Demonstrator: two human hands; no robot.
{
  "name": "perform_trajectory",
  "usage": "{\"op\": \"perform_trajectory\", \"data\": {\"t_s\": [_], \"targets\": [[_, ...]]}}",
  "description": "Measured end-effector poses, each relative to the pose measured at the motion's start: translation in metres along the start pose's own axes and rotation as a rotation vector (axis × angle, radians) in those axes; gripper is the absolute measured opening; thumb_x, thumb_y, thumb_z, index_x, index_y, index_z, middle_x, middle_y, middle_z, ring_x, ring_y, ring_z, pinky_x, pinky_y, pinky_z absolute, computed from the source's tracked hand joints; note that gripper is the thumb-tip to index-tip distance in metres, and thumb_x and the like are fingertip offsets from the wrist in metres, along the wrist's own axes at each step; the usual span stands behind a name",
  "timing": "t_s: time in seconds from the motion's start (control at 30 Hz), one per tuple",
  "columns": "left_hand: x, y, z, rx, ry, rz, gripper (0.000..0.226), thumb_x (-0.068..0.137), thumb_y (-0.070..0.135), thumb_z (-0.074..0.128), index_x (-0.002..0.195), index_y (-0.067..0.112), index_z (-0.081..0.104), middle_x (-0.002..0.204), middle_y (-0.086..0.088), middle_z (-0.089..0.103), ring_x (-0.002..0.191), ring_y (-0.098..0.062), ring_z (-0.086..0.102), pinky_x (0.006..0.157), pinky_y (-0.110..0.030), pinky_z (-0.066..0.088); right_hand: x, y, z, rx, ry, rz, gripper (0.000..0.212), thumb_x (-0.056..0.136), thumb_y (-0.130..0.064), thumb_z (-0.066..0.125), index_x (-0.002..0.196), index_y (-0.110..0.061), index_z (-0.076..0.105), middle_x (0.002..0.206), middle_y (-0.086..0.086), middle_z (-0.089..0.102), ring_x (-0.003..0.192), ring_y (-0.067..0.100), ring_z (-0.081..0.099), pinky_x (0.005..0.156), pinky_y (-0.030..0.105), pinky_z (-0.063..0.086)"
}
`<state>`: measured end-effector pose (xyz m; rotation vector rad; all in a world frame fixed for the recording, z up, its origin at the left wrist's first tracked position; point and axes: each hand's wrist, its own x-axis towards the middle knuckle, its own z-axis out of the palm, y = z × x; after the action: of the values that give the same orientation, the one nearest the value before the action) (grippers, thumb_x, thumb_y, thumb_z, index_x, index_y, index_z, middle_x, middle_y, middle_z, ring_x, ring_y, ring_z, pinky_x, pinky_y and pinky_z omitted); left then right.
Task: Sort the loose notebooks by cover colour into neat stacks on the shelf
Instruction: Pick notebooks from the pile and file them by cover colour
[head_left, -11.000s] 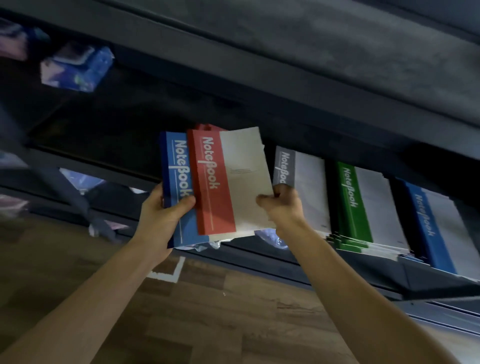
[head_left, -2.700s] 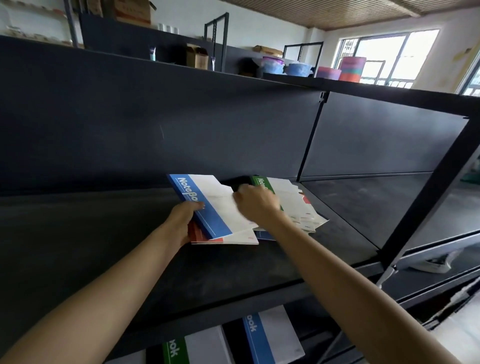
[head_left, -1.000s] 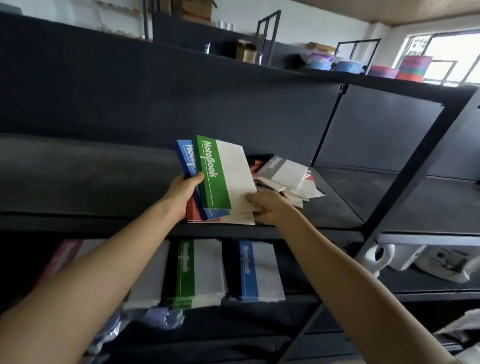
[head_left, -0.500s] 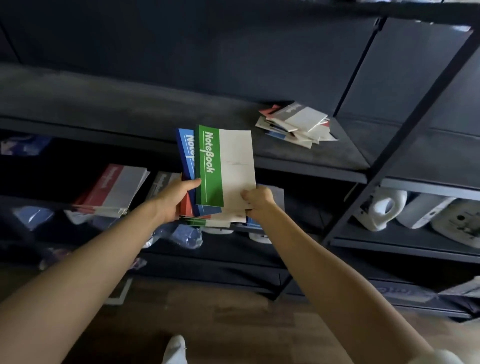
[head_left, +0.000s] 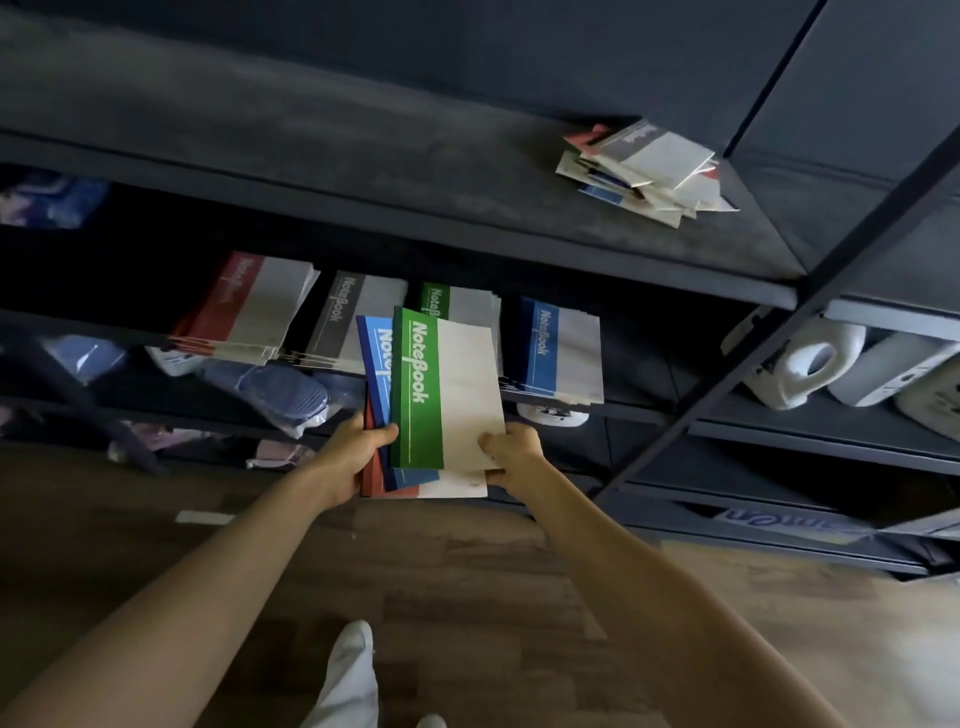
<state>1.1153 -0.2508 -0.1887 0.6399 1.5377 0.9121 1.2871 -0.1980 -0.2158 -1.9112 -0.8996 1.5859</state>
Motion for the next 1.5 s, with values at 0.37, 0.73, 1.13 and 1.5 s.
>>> {"op": "perform_trajectory", "data": {"t_s": [0.37,0.73,1.13,1.5], "targets": [[0.053,0.018,-0.035,-0.071,-0.009,-0.103,0.031,0.096,0.005,0.048,0.127,0.010,0.049,0.118,-0.011,0.058,0.099,-0.024,0.054,0.083,-0.035,0.043,0.035,-0.017,0.042,-0.100,0.084,-0.037,0.022,0.089,-0.008,0.054,0.111,-0.011,0.049,0.109,0.009,0.059,0.099,0.028,0.060,0.081,0.046,0.057],[0.106,0.034,-0.077,-0.023,0.011,-0.125,0.035,0.095,0.006,0.051,0.130,0.010,0.046,0.123,-0.013,0.057,0.100,-0.028,0.054,0.088,-0.041,0.045,0.074,-0.034,0.047,-0.497,0.305,-0.107,0.032,0.095,-0.019,0.049,0.125,-0.008,0.045,0.117,0.015,0.060,0.101,0.032,0.061,0.082,0.036,0.052],[0.137,0.038,-0.112,-0.087,0.051,-0.190,0.037,0.095,0.006,0.052,0.131,0.009,0.045,0.122,-0.014,0.055,0.108,-0.032,0.053,0.085,-0.040,0.042,0.131,-0.084,0.058,-0.251,0.479,-0.038,0.021,0.092,-0.003,0.046,0.106,0.005,0.061,0.079,0.017,0.065,0.085,0.033,0.067,0.082,0.044,0.056],[0.135,0.036,-0.115,-0.111,0.011,-0.162,0.033,0.093,0.008,0.055,0.125,0.014,0.047,0.115,-0.010,0.056,0.100,-0.027,0.053,0.084,-0.041,0.043,0.118,-0.080,0.069,-0.696,0.465,-0.096,0.032,0.095,-0.009,0.047,0.126,-0.004,0.049,0.132,0.017,0.040,0.101,0.033,0.058,0.082,0.036,0.048]]}}
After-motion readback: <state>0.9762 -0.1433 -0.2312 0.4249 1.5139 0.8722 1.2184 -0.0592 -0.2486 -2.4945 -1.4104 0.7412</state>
